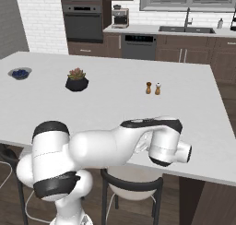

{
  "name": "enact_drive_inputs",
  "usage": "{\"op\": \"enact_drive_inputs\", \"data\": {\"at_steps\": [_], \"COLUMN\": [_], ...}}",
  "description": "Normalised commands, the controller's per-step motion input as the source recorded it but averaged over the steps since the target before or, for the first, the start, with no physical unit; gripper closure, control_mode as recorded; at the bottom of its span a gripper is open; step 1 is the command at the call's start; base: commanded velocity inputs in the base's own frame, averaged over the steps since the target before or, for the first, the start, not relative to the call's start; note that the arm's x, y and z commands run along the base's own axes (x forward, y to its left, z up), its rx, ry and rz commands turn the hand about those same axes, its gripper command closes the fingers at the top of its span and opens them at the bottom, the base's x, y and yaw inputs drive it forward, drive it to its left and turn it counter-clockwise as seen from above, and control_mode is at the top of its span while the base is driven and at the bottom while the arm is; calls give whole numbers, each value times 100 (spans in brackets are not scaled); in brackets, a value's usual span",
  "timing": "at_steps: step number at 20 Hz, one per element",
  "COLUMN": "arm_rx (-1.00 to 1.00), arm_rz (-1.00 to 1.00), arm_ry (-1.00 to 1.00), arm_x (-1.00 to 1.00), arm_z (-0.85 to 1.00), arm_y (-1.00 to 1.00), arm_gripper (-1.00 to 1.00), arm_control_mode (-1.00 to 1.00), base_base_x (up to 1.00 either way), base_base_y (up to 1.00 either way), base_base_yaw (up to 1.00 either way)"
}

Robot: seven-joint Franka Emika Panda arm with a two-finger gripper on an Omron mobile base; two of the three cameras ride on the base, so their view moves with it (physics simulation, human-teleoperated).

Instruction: Take a straw from the drawer in front and place it inside the glass cup on the dining counter.

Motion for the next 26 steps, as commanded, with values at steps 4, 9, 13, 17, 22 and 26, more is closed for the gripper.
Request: {"op": "enact_drive_inputs", "data": {"at_steps": [4, 9, 13, 17, 22, 26], "arm_rx": [0, 0, 0, 0, 0, 0], "arm_rz": [0, 0, -2, -4, -5, -6], "arm_ry": [0, 0, 0, 0, 0, 0], "arm_x": [-32, -33, -34, -38, -42, -38], "arm_z": [0, 0, 0, 0, 2, 8], "arm_y": [-4, -2, 0, 0, 5, 20], "arm_gripper": [-100, -100, -100, -100, -100, -100], "arm_control_mode": [-100, -100, -100, -100, -100, -100], "base_base_x": [0, 0, 0, 0, 0, 0], "base_base_y": [0, 0, 0, 0, 0, 0], "base_base_yaw": [0, 0, 0, 0, 0, 0]}}
